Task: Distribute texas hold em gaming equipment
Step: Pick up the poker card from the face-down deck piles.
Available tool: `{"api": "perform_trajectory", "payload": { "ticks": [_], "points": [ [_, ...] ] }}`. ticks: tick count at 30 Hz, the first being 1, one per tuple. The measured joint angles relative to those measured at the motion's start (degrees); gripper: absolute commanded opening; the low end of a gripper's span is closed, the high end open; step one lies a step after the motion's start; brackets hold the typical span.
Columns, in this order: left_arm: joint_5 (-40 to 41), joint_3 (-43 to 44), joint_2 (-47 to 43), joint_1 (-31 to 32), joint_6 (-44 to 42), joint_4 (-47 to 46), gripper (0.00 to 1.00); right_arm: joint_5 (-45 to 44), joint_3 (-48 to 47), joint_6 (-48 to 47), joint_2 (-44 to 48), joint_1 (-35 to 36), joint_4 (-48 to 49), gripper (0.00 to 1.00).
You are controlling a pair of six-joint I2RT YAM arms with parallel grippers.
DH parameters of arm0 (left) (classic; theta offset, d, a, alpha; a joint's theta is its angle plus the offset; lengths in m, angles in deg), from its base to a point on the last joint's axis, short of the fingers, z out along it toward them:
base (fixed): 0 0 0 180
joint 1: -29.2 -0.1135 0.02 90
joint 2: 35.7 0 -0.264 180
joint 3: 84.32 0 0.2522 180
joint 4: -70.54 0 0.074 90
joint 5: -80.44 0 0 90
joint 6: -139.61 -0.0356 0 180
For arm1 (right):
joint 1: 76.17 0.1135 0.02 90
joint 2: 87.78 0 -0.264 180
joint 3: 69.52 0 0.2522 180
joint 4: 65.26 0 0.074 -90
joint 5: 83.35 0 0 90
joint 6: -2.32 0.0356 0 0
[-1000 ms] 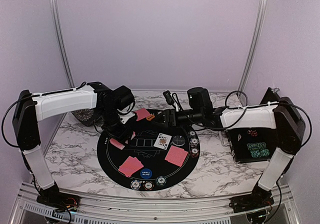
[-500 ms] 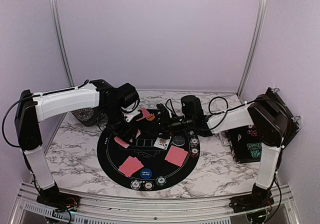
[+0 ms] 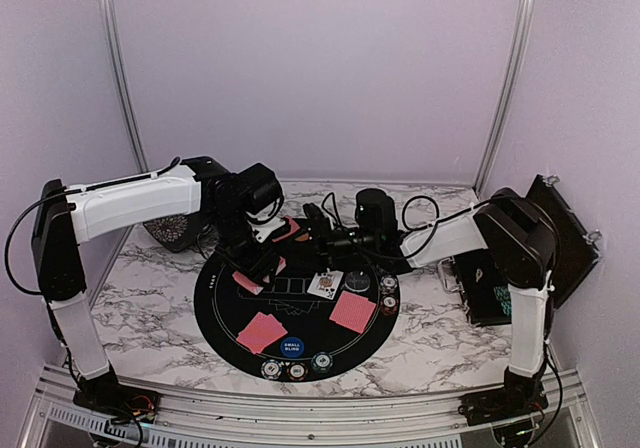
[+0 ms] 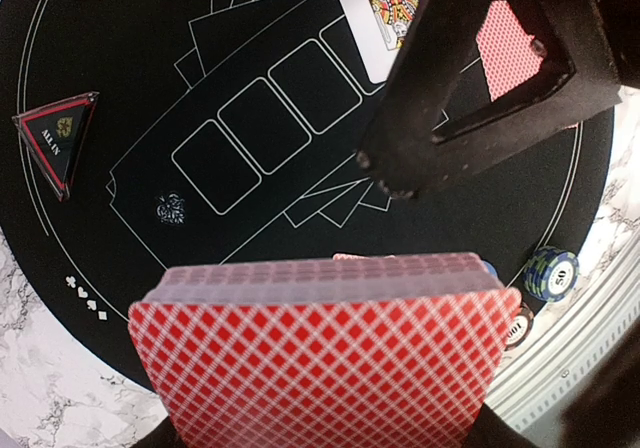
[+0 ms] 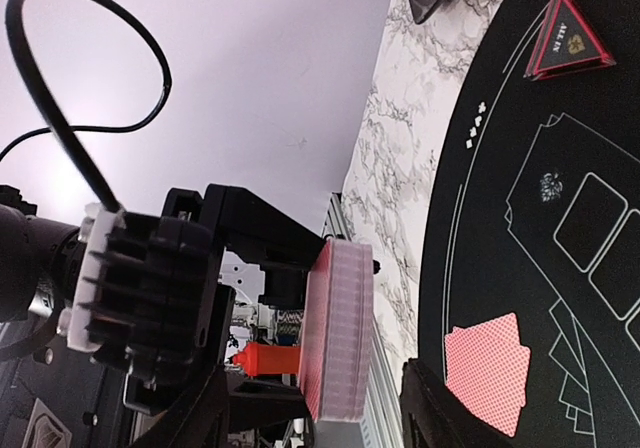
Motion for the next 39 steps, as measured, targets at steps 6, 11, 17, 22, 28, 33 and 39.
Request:
{"api": "perform_trajectory", "payload": {
  "ticks": [6,11,17,22,28,33,39],
  "points": [
    [0.02,0.37,0.00,0.00,-0.24,0.00,0.57,0.24,-2.75,1.49,-3.13,1.38,0.63,0.54],
    [0.02,0.39,0.00,0.00,-0.52,0.02,0.57,0.22,-4.63,1.84,-4.61,2.54,0.55,0.52],
    [0.07,0.39,0.00,0.00,-0.66,0.02,0.57,0.15,-5.55,1.60,-5.38,3.50,0.42,0.46],
    [0.26,0.39,0.00,0.00,-0.79,0.02,0.57,-1.05,-5.53,0.74,-5.88,3.41,-0.83,0.43],
    [0.52,0.37,0.00,0.00,-0.79,0.09,0.57,-2.64,-5.53,-2.16,-5.86,2.86,-2.89,0.40],
    [0.87,0.33,0.00,0.00,-0.79,0.35,0.57,-3.56,-5.53,-4.70,-5.31,2.67,-4.24,0.39],
    [0.90,-0.17,0.00,0.00,-0.79,0.57,0.57,-4.42,-5.53,-6.69,-4.74,2.29,-6.19,0.39]
  ]
}}
